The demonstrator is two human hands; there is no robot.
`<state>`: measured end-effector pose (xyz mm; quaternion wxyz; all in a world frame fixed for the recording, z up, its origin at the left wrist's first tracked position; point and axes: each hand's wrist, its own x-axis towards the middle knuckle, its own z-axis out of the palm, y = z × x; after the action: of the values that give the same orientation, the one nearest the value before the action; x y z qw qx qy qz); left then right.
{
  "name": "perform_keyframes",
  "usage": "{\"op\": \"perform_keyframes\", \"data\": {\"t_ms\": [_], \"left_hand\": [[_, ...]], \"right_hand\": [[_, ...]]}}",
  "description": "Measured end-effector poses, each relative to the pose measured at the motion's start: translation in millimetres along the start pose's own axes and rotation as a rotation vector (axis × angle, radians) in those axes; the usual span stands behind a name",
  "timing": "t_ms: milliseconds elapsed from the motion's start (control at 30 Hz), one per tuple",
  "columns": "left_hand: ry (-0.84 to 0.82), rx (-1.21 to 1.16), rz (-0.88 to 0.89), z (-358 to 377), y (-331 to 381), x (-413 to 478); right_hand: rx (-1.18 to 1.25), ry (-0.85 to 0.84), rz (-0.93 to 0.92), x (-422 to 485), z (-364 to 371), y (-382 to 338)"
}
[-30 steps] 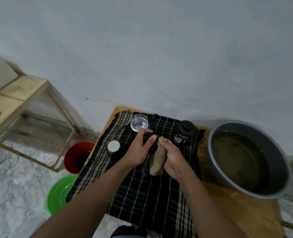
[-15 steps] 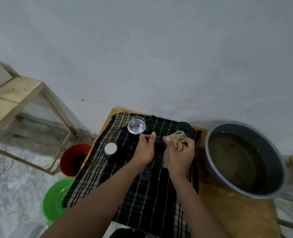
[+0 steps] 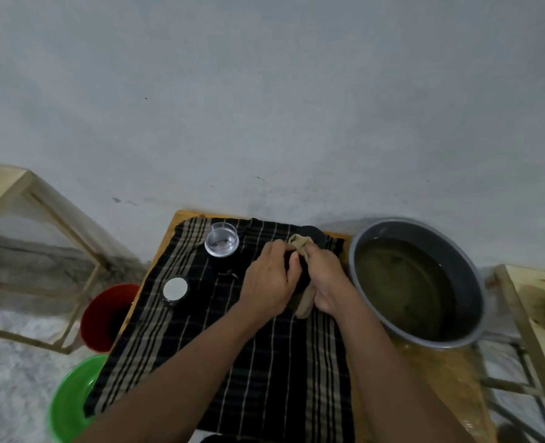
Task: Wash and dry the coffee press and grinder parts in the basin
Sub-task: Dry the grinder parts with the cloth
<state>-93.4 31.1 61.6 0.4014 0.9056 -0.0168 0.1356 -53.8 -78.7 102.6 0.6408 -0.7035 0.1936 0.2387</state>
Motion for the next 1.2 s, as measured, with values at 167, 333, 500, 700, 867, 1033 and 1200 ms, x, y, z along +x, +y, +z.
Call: {"op": "perform_keyframes", "data": {"t_ms": [167,333,500,700,867,1033,1200], "left_hand": [[-0.028,-0.065,0.233,-9.0,-15.7,-5.9],[-0.148,-0.229,-0.377,-15.8,3.5,4.2],[-0.036,-0.233,-0.473,-11.6,16.1,6.8],[-0.008,-0.152,-0.307,-7.0,2.6,-6.1],[0.057,-0.239,-0.311,-14.1,5.4,5.1],[-0.071,-0.048,-0.132,-21.4,1.9,5.9],[-0.159,0.016,0.144,-11.8,-21.3,-7.6]], "right_hand": [[0.066,-0.102,0.169,0.4,-3.5,6.8],[-0.251,0.228,-0.553,-5.8,5.7,13.9],[-0.214,0.225,-0.567,-6.5,11.0,15.8],[-0.117,0.063,-0.136,-4.8,3.7,-0.7],[0.317,0.318,-0.310,-4.6,12.0,14.5],[0.081,-0.003,-0.124,-1.0,-7.2,12.9],[-0.064,-0.323,0.239,-11.7,-20.5,0.6]]}}
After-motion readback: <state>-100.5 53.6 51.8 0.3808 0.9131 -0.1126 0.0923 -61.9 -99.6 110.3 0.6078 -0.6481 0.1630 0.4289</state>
